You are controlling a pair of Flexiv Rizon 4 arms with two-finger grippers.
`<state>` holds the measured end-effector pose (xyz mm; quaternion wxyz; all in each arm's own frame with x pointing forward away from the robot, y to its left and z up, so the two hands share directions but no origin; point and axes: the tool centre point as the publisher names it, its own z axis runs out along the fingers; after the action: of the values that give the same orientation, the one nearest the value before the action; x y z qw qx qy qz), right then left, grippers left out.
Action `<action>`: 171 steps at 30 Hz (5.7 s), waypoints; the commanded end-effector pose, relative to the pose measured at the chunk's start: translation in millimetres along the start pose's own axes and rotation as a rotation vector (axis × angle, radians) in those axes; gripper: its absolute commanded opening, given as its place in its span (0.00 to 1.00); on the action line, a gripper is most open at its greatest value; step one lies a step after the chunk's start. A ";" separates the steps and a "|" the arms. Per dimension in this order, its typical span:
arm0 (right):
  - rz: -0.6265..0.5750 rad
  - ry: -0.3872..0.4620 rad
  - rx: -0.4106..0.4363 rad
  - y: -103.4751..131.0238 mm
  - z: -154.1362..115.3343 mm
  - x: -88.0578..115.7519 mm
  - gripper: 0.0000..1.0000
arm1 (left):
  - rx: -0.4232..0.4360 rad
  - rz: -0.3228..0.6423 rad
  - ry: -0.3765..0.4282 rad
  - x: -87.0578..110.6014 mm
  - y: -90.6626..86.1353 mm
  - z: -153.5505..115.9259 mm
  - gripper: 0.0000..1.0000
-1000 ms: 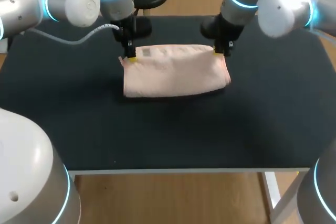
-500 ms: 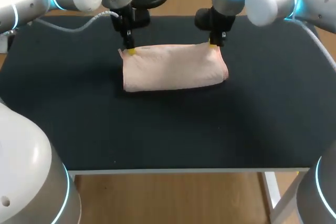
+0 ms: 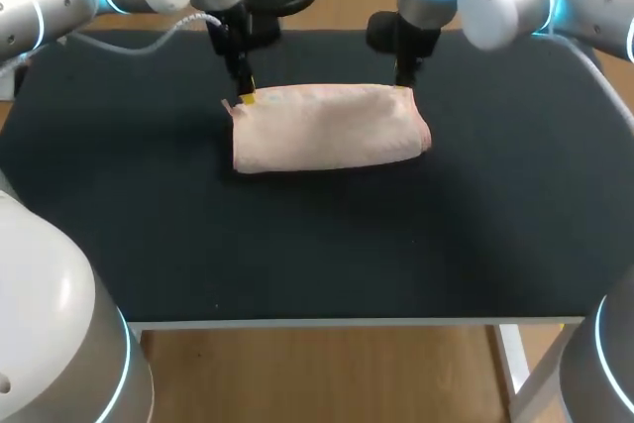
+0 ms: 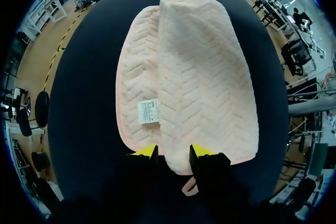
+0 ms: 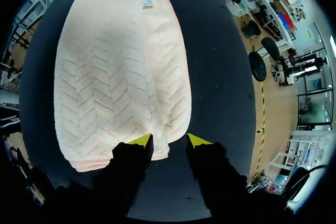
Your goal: Fold the towel
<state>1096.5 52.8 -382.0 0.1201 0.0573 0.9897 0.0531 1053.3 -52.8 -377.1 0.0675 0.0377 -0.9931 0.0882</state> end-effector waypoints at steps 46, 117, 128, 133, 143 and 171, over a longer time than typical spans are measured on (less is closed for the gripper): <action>0.051 -0.043 -0.406 -20.0 -87.1 54.3 1.00 | 0.642 0.168 -0.232 112.5 36.3 -62.2 1.00; 0.055 0.077 -0.508 -47.9 -94.8 73.9 1.00 | 0.570 0.131 -0.175 108.2 28.2 -59.2 1.00; 0.055 0.077 -0.508 -47.9 -94.8 73.9 1.00 | 0.570 0.131 -0.175 108.2 28.2 -59.2 1.00; 0.246 0.213 -0.559 -46.2 -104.1 77.0 1.00 | 0.570 0.131 -0.175 108.2 28.2 -59.2 1.00; 0.756 0.431 -0.659 -29.9 -120.4 76.6 1.00 | 0.570 0.131 -0.175 108.2 28.2 -59.2 1.00; 1.166 0.495 -0.588 -63.9 -100.2 60.9 1.00 | 0.570 0.131 -0.175 108.2 28.2 -59.2 1.00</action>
<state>1001.1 -5.8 -301.2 -0.1353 0.5345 0.7424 0.3804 951.5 -21.7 -308.6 -0.0365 -0.0012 -0.9309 0.3634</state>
